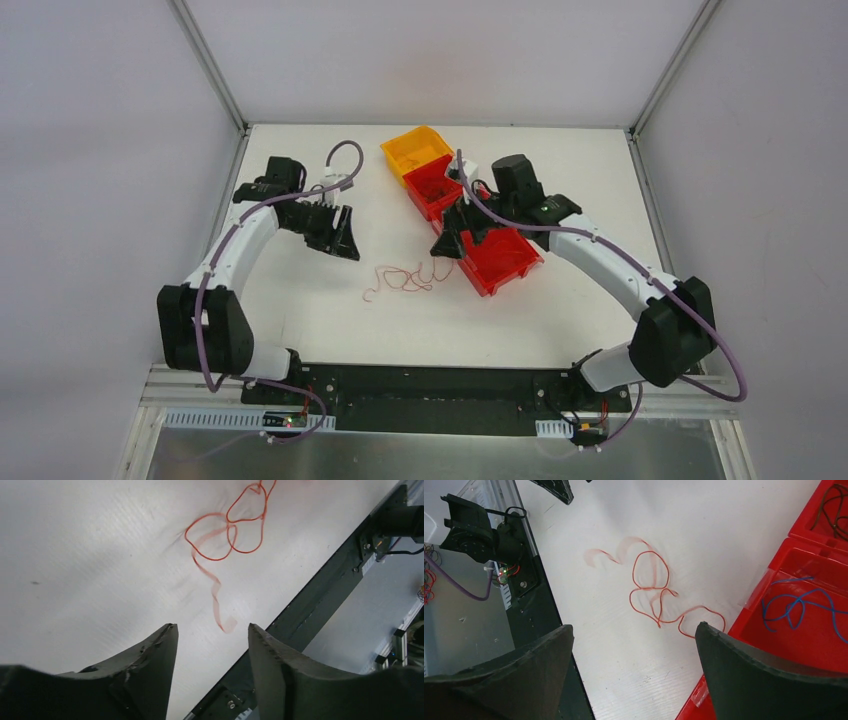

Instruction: Untangle the cables

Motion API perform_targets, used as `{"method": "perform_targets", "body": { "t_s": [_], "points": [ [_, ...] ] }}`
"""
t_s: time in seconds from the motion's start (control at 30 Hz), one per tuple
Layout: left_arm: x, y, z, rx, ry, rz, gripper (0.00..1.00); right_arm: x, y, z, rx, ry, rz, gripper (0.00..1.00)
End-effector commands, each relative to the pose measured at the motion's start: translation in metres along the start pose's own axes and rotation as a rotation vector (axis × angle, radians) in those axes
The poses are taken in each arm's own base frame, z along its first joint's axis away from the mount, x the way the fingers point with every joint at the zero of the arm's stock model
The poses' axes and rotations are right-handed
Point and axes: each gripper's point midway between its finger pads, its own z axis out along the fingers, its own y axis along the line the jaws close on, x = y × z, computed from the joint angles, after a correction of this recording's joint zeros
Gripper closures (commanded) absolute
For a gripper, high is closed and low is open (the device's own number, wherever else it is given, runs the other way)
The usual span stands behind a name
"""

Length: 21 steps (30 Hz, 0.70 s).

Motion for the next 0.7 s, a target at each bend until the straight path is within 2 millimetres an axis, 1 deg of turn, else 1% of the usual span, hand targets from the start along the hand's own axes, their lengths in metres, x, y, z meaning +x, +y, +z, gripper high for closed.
{"method": "perform_targets", "body": {
  "t_s": [0.0,0.07,0.13,0.2,0.3,0.4,0.47,0.5,0.53,0.6,0.67],
  "points": [
    [0.009,0.011,-0.003,-0.062,0.029,-0.041,0.37,-0.013,0.008,0.010,-0.013,-0.008,-0.063,0.05],
    [0.003,0.006,-0.009,-0.045,-0.009,-0.042,0.29,-0.008,0.011,0.018,-0.017,0.021,-0.078,0.05],
    [0.000,0.006,-0.016,-0.040,-0.041,-0.070,0.26,0.003,0.015,0.025,-0.030,0.071,-0.123,0.05],
    [-0.003,0.017,-0.026,-0.039,-0.086,-0.148,0.26,0.018,0.015,0.035,-0.050,0.146,-0.211,0.05],
    [-0.007,0.038,-0.041,-0.040,-0.149,-0.290,0.26,0.030,0.009,0.049,-0.059,0.218,-0.249,0.05],
    [-0.009,0.061,-0.056,-0.084,-0.204,-0.417,0.26,0.035,0.007,0.068,-0.034,0.268,-0.159,0.06],
    [-0.009,0.074,-0.064,-0.131,-0.232,-0.468,0.26,0.030,0.006,0.084,0.068,0.252,-0.057,0.08],
    [-0.009,0.078,-0.067,-0.157,-0.243,-0.481,0.26,0.027,0.005,0.092,0.133,0.227,0.028,0.09],
    [-0.008,0.082,-0.071,-0.181,-0.252,-0.486,0.26,0.024,0.003,0.098,0.194,0.200,0.110,0.08],
    [-0.006,0.084,-0.076,-0.220,-0.266,-0.481,0.26,0.024,0.009,0.108,0.263,0.181,0.204,0.06],
    [-0.002,0.083,-0.078,-0.243,-0.275,-0.473,0.26,0.025,0.020,0.118,0.306,0.167,0.196,0.04]
  ]
}}
